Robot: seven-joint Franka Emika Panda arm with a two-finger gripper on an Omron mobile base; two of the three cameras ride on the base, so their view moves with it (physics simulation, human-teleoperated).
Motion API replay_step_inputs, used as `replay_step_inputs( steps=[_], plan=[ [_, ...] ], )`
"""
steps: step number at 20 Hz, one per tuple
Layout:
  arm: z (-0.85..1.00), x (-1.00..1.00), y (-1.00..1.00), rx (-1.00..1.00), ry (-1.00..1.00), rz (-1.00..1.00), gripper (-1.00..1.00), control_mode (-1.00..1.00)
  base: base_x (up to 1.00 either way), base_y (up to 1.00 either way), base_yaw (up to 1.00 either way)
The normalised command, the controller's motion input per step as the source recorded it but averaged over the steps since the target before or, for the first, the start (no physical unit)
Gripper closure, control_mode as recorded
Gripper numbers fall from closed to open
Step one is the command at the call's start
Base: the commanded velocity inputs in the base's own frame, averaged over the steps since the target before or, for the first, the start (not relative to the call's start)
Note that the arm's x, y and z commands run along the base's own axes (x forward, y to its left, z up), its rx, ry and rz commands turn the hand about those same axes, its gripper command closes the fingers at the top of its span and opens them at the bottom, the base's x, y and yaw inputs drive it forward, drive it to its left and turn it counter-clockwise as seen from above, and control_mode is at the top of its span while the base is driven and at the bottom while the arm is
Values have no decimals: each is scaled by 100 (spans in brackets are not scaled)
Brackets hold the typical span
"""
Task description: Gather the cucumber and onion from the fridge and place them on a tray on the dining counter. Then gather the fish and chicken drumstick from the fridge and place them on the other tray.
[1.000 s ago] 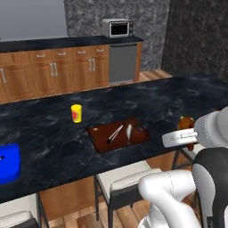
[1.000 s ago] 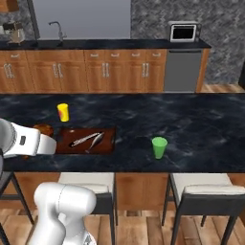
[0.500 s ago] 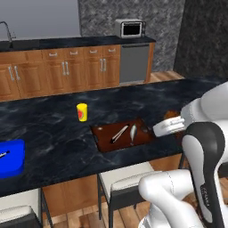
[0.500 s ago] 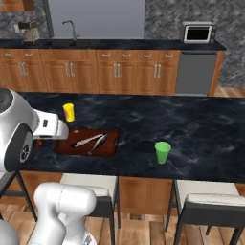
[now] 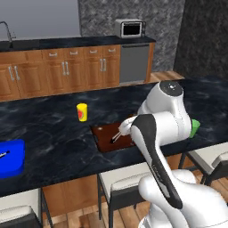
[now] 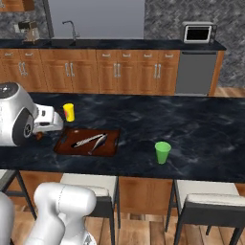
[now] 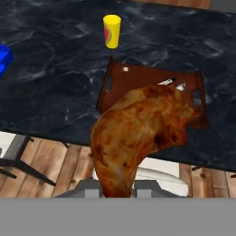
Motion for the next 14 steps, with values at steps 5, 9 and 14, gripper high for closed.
replay_step_inputs(
  steps=[5,9,14],
  plan=[
    [-32,47,31,-6,2,-3,100,-100,0,0,0],
    [-37,41,0,-3,16,-3,100,-100,0,0,0],
    [-33,36,-4,0,5,-1,100,-100,0,0,0]
  ],
)
